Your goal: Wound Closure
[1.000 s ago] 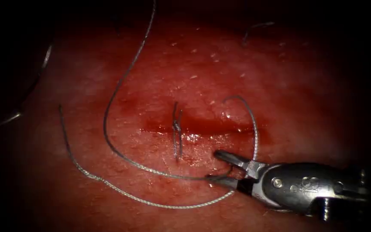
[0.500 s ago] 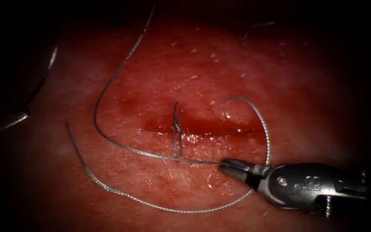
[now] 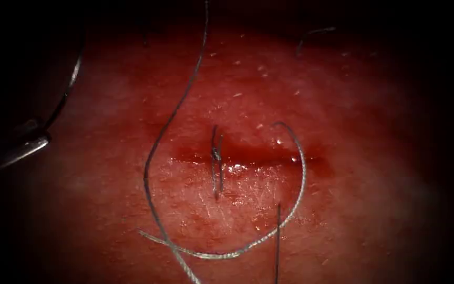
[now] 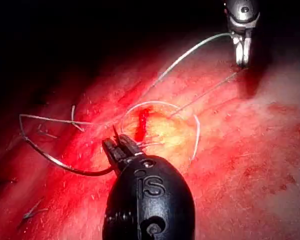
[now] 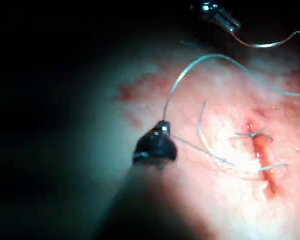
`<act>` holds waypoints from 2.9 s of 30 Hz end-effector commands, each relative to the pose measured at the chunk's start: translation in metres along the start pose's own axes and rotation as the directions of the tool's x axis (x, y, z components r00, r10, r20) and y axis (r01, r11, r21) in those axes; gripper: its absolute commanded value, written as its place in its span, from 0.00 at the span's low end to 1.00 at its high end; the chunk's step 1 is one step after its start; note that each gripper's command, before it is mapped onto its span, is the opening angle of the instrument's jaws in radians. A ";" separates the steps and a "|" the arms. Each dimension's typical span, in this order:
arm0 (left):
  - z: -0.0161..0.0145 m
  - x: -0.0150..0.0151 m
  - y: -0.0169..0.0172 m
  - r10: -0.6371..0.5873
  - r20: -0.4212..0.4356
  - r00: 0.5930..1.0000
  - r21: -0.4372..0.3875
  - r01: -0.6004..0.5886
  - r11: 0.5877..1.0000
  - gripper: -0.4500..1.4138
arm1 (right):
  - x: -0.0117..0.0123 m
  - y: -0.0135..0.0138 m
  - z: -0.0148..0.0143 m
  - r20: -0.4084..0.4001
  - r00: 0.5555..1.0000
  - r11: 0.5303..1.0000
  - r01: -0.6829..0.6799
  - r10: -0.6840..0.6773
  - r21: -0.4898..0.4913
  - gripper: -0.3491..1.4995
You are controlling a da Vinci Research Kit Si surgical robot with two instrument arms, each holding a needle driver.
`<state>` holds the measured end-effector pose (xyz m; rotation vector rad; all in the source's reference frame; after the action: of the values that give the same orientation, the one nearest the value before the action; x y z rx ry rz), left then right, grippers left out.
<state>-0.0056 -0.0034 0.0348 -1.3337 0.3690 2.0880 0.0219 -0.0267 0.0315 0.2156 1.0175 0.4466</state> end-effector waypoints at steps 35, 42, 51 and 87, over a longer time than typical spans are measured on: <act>0.0006 -0.0007 0.0001 0.004 -0.002 1.000 0.000 -0.004 1.000 0.00 | 0.0044 0.0117 0.0030 -0.047 0.994 0.988 0.093 -0.100 -0.126 0.83; 0.0005 -0.0007 0.0001 0.004 -0.002 1.000 -0.001 -0.004 1.000 0.00 | 0.0028 0.0121 0.0097 0.080 0.989 0.990 0.128 -0.123 -0.060 0.88; 0.0003 -0.0007 0.0000 0.004 -0.002 1.000 -0.003 -0.004 1.000 0.00 | -0.0042 0.0116 0.0107 0.205 0.961 0.981 0.193 -0.188 -0.001 0.79; 0.0003 -0.0007 0.0000 0.004 -0.001 1.000 -0.002 -0.004 1.000 0.00 | -0.0048 0.0056 0.0056 0.095 0.987 0.990 0.130 -0.126 -0.045 0.00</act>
<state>-0.0050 -0.0034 0.0351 -1.3361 0.3699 2.0916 0.0226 -0.0229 0.0399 0.1188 0.9223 0.3439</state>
